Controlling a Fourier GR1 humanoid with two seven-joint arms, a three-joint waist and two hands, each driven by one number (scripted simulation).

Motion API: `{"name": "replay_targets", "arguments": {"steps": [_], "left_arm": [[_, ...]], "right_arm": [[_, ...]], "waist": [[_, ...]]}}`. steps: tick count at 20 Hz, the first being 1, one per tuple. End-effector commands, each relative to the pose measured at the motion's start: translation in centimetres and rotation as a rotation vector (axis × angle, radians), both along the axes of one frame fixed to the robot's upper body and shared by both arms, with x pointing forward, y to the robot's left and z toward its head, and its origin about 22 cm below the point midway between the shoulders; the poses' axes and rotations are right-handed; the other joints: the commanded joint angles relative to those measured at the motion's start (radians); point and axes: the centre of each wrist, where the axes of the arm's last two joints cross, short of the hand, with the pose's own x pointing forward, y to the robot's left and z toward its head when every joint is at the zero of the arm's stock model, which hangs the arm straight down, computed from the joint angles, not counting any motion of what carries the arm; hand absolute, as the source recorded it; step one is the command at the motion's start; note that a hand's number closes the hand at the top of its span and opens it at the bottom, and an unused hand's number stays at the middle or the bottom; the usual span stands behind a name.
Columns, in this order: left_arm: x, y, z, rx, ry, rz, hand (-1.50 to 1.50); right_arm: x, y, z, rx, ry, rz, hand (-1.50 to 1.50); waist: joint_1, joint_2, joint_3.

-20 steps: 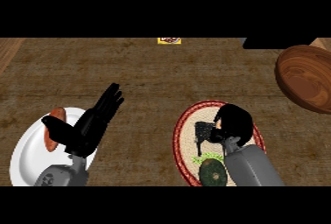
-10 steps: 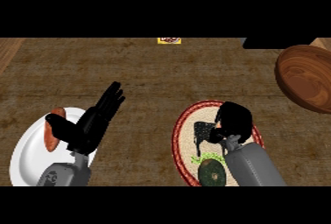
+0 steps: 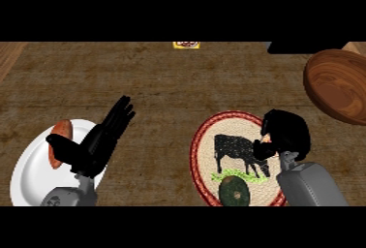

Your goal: Pick the cupcake from the placemat and place it in the bowl

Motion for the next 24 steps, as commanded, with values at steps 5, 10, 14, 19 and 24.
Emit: {"name": "replay_targets", "arguments": {"steps": [5,10,14,19,24], "left_arm": [[0.3,-0.1,0.8,-0.012,0.01,-0.008,0.0],[1.1,-0.2,0.7,0.001,-0.002,0.012,0.0],[0.9,1.2,1.1,-0.008,0.012,0.004,0.0],[1.5,0.0,1.4,0.009,0.001,-0.002,0.0],[0.7,-0.2,2.0,0.013,0.001,-0.001,0.0]], "right_arm": [[-3.4,1.3,8.8,0.04,-0.253,-0.01,1.5],[-5.6,2.4,15.8,-0.008,-0.431,-0.054,1.5],[-6.2,0.0,18.6,-0.026,-0.45,-0.08,1.5],[-3.5,-0.4,20.0,0.02,-0.503,-0.112,1.5],[-0.7,-3.6,18.6,0.004,-0.544,-0.167,1.5]], "waist": [[-0.006,-0.003,0.0],[-0.006,-0.002,-0.001],[-0.001,0.0,0.0],[0.004,0.002,0.0],[0.009,0.003,0.0]]}}
